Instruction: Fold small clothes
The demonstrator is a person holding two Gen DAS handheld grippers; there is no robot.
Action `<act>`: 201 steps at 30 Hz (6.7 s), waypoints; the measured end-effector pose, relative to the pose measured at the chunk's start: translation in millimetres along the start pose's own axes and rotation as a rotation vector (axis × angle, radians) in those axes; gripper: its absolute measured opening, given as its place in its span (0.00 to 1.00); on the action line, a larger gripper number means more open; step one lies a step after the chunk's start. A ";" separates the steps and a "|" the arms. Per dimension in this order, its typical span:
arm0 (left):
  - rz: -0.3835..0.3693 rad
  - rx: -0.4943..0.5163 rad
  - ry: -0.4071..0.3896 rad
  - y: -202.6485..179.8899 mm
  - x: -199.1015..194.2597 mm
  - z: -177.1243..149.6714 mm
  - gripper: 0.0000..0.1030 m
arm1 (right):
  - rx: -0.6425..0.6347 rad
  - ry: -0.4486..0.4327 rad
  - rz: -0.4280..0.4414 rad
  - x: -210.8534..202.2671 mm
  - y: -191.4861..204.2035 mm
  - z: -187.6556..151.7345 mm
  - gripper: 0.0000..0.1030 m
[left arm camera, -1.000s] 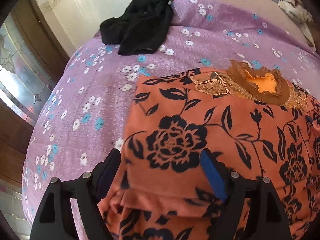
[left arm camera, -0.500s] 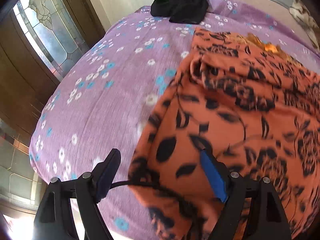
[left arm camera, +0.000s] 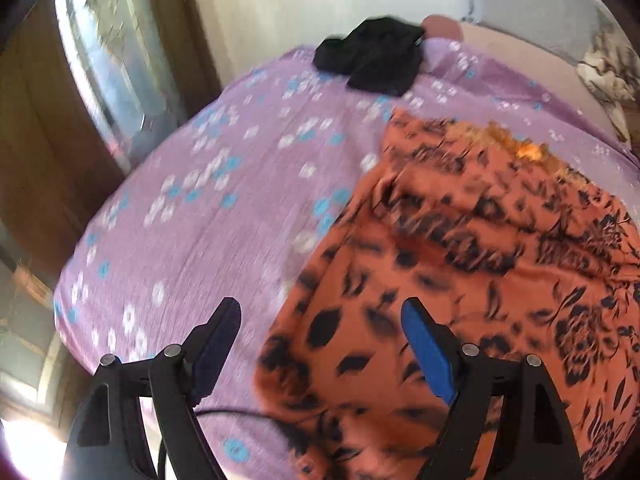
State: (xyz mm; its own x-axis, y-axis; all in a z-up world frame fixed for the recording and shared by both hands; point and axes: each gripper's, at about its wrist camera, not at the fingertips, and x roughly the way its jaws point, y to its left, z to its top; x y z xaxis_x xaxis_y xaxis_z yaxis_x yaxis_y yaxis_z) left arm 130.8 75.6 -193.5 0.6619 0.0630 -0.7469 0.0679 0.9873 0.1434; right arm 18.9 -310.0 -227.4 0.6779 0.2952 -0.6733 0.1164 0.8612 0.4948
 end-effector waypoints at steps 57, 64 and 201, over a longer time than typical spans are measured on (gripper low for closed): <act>-0.043 0.124 0.048 -90.3 92.4 95.1 0.83 | 0.227 -0.074 -0.009 66.4 -63.2 144.2 0.23; 0.011 0.164 0.126 -99.4 110.4 87.1 0.85 | 0.303 0.007 -0.043 71.3 -72.9 117.3 0.22; -0.451 -0.128 0.160 7.8 132.6 204.9 0.10 | 0.376 -0.234 0.185 59.6 -93.0 171.5 0.11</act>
State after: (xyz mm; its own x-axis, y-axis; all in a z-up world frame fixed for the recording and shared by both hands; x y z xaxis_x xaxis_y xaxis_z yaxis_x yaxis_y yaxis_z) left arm 372.1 61.8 -158.4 0.4636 -0.3633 -0.8082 0.2227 0.9306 -0.2905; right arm 172.9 -443.5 -219.3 0.8523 0.2909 -0.4346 0.2038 0.5806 0.7883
